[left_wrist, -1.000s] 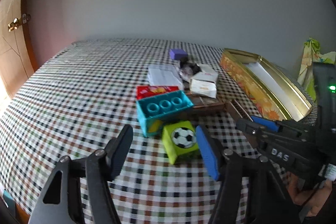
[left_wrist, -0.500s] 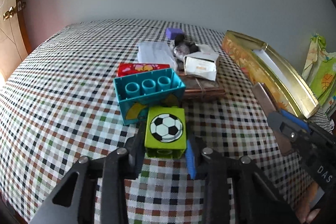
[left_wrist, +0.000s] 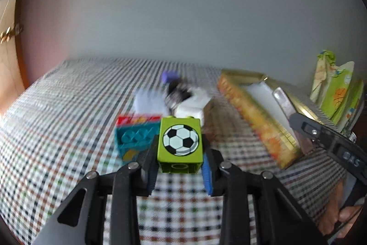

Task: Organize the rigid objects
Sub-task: 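Carry the green block and comb over the gold tray and release both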

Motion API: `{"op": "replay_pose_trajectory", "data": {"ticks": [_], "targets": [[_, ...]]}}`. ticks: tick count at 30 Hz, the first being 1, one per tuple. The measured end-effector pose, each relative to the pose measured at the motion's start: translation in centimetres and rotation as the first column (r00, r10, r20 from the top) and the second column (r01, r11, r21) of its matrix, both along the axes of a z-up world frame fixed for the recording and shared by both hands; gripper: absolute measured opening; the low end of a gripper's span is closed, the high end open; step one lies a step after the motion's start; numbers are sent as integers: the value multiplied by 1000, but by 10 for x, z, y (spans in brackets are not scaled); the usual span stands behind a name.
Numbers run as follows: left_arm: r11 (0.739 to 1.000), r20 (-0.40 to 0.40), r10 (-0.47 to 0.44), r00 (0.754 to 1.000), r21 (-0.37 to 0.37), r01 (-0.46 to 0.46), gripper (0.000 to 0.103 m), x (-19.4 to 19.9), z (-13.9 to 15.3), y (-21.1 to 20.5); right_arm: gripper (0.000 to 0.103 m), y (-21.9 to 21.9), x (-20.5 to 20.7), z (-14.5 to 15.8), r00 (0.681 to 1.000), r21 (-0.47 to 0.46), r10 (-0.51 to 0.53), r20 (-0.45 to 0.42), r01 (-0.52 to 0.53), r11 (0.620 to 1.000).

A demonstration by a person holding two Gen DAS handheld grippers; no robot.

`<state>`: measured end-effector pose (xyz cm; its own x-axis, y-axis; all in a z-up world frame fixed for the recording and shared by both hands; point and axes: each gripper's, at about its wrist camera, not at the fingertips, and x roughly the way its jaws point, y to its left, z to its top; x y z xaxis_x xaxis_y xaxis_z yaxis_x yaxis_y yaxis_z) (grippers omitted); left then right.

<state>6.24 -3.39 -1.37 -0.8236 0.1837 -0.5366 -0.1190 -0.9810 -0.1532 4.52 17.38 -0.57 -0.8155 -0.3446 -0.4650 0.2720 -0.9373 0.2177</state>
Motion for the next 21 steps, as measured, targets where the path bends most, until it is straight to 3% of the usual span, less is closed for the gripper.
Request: {"op": "replay_pose_trajectory", "data": {"ticks": [9,21], "targets": [[990,-100,-144,984,-17,143,31,-22,35,66,28,63,-16,18,978,80,-175,-112,185,980],[965,-56,-264,963,-30,262,31,-76,17,163,28,117,-56,-5,950,124,-303,-79,311,942]]}}
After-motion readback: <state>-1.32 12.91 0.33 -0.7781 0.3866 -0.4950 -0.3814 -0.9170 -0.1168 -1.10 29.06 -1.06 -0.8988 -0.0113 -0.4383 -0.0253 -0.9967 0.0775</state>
